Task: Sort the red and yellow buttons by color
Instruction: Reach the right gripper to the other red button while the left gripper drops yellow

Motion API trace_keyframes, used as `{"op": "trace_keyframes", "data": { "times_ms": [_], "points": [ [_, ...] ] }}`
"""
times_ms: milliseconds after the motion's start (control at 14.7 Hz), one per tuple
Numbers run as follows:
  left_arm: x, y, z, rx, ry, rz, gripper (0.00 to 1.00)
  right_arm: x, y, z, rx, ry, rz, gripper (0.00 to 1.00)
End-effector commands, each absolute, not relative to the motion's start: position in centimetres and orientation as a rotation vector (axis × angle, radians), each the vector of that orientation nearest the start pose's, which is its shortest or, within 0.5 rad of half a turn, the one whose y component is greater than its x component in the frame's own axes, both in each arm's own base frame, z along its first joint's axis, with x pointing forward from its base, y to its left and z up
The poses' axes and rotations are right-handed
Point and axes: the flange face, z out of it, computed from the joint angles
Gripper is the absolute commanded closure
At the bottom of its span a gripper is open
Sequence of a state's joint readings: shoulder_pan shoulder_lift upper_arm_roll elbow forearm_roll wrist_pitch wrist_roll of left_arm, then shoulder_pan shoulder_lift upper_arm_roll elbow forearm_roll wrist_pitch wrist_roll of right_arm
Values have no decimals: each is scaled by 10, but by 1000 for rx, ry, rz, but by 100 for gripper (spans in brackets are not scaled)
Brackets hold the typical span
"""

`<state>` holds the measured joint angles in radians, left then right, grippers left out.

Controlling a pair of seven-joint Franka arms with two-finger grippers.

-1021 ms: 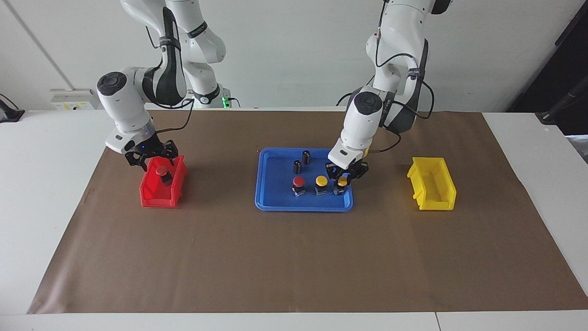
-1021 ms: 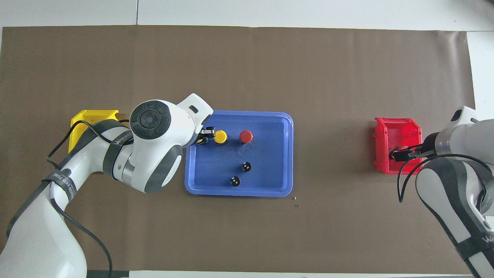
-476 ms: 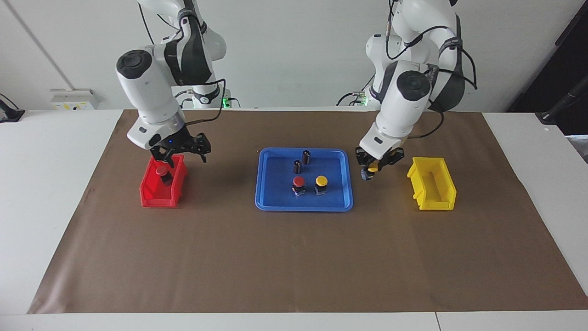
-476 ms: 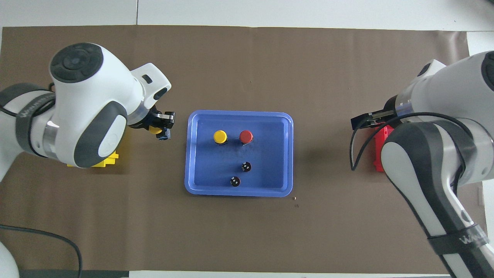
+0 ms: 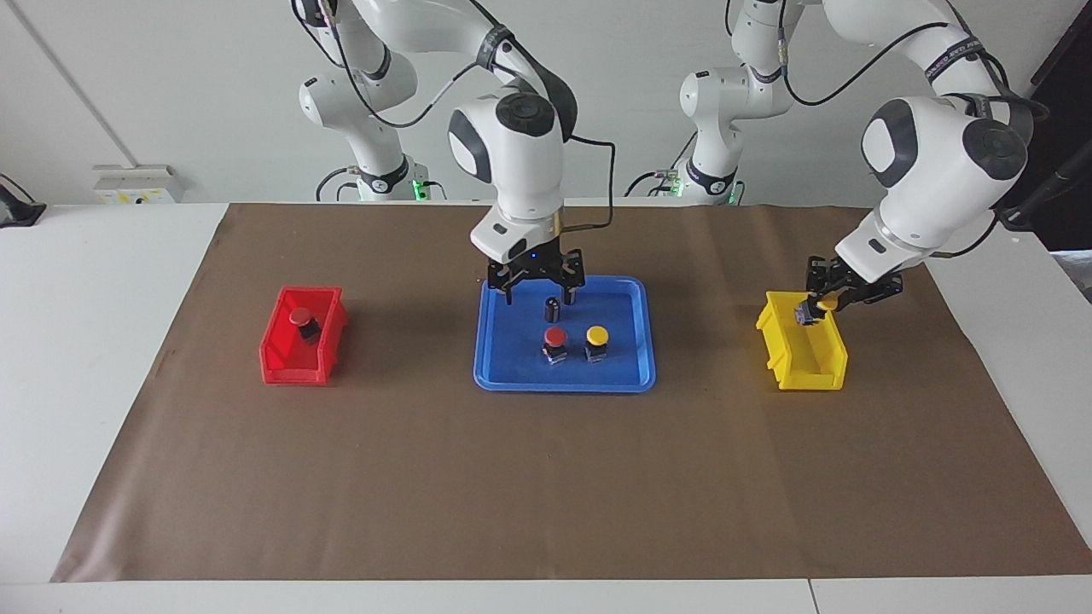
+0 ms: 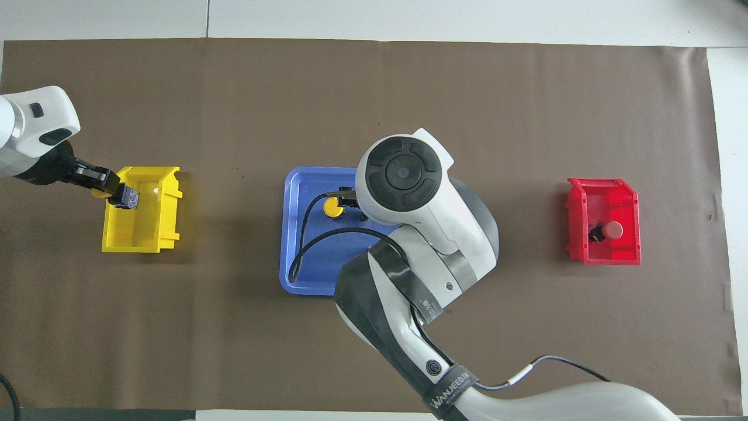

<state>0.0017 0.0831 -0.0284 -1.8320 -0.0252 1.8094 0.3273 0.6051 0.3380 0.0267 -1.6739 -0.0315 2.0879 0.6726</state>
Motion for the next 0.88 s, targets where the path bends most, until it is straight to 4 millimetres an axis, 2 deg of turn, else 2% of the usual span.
{"op": "trace_keyframes", "data": {
  "times_ms": [0,136,340,613,681,817],
  "points": [
    [542,-13,446,-3103,570,46,99,537,387,385,-3116,41,-126,11],
    [533,-8,423,-3106,558,60,98,535,393,373,-3121,39,-117,17],
    [522,-4,392,-3106,551,65,98,534,390,363,-3110,38,-141,22],
    [512,1,371,-3107,559,101,96,535,391,347,-3120,8,-171,33],
    [509,6,367,-3110,554,110,93,535,391,347,-3130,-5,-178,37],
    [510,6,365,-3109,542,84,77,534,390,345,-3134,-2,-171,56]
  ]
}}
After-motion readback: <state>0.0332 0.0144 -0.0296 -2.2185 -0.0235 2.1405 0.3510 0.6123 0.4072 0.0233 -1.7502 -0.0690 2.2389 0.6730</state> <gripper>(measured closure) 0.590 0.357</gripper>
